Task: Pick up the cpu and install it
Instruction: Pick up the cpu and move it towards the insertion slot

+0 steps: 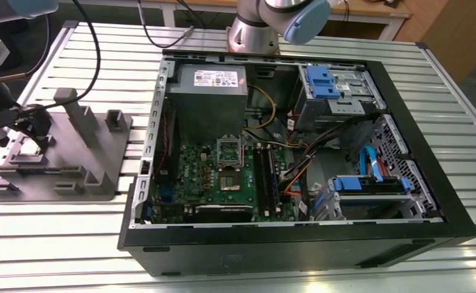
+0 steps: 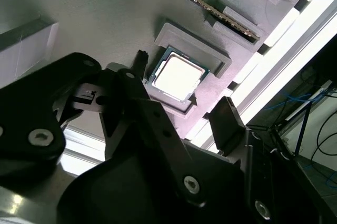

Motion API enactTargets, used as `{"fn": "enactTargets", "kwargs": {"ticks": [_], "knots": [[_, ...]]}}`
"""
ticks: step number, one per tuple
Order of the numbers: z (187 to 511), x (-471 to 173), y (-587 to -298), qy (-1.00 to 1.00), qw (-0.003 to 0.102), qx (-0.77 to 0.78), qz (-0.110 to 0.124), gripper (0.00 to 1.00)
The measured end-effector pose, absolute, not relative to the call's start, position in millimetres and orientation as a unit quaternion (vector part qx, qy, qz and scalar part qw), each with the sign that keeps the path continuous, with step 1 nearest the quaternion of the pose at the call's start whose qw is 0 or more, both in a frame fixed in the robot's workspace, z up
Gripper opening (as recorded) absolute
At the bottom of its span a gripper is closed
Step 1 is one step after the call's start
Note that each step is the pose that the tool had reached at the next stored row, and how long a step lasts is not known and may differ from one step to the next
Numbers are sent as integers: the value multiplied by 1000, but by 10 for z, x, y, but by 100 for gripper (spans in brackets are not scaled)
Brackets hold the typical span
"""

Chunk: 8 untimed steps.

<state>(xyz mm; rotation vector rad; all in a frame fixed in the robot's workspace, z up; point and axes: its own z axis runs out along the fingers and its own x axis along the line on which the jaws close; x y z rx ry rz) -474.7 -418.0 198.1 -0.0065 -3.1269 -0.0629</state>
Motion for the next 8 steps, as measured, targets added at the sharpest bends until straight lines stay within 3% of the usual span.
{"fn": "enactTargets", "kwargs": {"ticks": [3,4,8], "knots": [[1984,-4747,-4180,-1000,7,-2,-20,72],[1985,-4747,-4180,-1000,7,-2,-20,65],[1981,-4747,-4180,-1000,7,-2,-20,65]]}}
